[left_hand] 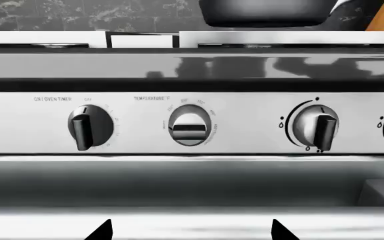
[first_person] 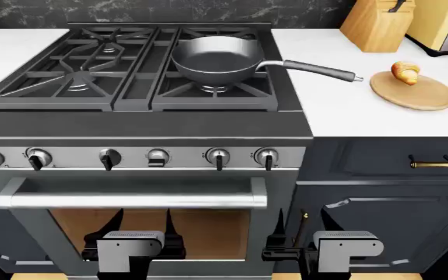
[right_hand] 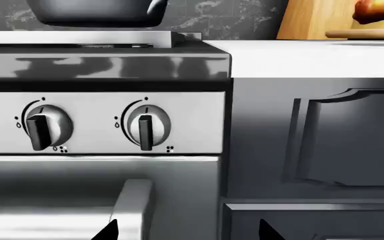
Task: Pick the croissant and place it on the pan. Then turn on the stove to warm the croissant.
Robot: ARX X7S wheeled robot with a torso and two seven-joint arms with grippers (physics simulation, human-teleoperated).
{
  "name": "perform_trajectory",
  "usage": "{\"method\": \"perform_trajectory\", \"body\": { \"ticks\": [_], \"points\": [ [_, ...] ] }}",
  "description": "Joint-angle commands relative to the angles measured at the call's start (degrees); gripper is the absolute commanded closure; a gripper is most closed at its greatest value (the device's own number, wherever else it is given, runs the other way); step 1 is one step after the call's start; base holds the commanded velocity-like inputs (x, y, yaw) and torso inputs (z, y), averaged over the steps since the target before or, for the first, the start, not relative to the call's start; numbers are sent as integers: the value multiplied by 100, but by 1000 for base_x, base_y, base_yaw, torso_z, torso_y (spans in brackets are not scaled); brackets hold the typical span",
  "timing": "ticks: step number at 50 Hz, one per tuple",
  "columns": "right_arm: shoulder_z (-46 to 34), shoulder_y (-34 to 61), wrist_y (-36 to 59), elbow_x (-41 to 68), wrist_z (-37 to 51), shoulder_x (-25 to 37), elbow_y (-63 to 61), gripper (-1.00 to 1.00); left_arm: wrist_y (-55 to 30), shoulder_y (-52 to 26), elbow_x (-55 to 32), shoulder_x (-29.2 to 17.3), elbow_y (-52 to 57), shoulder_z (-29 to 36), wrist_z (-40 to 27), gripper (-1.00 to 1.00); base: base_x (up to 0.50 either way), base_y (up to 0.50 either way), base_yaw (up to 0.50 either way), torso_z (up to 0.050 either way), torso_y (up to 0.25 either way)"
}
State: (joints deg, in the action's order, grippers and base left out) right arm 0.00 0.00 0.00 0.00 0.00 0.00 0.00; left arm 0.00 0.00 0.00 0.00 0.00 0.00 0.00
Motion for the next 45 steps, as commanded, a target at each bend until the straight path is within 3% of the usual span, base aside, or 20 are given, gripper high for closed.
{"method": "perform_trajectory", "body": {
  "ticks": [1, 12, 45],
  "points": [
    [-106, -3, -14, 134, 88, 86, -8, -100, -7, 1, -108, -91, 3, 105, -90, -100, 0, 0, 0, 0, 0],
    [-274, -2, -91, 546, 183, 256, 15, -100, 124, 19, -274, -281, -5, 341, -235, -100, 0, 0, 0, 0, 0],
    [-570, -10, -133, 819, 469, 523, 9, -100, 104, 35, -511, -543, -18, 668, -483, -100, 0, -500, 0, 0, 0]
  ]
}}
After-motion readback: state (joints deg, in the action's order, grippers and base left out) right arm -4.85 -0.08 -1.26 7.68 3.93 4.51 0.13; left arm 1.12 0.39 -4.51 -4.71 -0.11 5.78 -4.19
